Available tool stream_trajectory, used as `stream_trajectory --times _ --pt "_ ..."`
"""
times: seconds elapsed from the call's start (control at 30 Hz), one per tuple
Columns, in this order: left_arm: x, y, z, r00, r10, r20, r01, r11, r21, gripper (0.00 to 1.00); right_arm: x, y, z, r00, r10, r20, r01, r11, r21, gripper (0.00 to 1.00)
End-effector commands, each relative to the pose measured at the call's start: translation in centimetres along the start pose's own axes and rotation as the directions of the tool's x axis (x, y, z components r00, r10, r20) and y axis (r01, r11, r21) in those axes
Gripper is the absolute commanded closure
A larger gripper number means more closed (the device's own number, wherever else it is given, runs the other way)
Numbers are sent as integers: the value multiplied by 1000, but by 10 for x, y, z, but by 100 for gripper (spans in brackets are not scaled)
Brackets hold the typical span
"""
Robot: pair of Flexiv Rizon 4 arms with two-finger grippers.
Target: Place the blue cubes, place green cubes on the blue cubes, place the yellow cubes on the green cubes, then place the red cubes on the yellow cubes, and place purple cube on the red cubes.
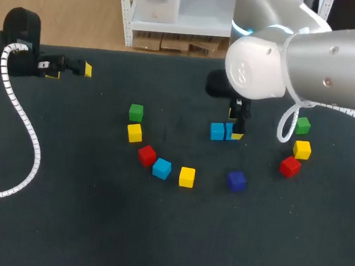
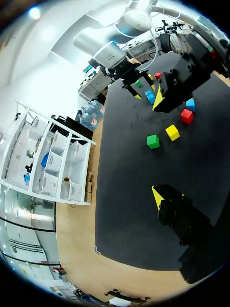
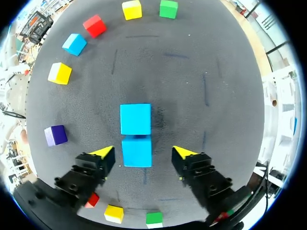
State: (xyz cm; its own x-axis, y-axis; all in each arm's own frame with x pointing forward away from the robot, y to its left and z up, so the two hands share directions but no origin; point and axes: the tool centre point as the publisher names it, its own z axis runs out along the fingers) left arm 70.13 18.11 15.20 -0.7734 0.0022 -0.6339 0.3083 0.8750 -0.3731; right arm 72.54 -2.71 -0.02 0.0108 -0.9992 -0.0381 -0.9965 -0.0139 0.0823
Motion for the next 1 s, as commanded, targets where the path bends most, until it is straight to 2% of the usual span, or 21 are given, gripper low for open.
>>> stream_trajectory --times 0.03,0.23,0.43,0.6,0.8,1.0 --pt "2 3 -1 1000 3 8 -3 1000 13 0 8 -1 -8 999 18 32 -18 1000 -4 0" --pt "2 3 -1 1000 3 8 -3 1000 13 0 18 3 -26 983 85 160 -83 996 -22 0" --pt "2 3 -1 1000 3 8 -3 1000 13 0 36 8 -44 946 169 276 -174 985 -8 0" --pt "2 3 -1 1000 3 8 -3 1000 13 0 54 3 -61 882 274 384 -306 952 24 0" --pt "2 3 -1 1000 3 8 -3 1000 13 0 73 4 -83 786 340 516 -417 908 38 0" --pt "2 3 -1 1000 3 8 -3 1000 13 0 94 9 -107 699 381 605 -515 855 56 0"
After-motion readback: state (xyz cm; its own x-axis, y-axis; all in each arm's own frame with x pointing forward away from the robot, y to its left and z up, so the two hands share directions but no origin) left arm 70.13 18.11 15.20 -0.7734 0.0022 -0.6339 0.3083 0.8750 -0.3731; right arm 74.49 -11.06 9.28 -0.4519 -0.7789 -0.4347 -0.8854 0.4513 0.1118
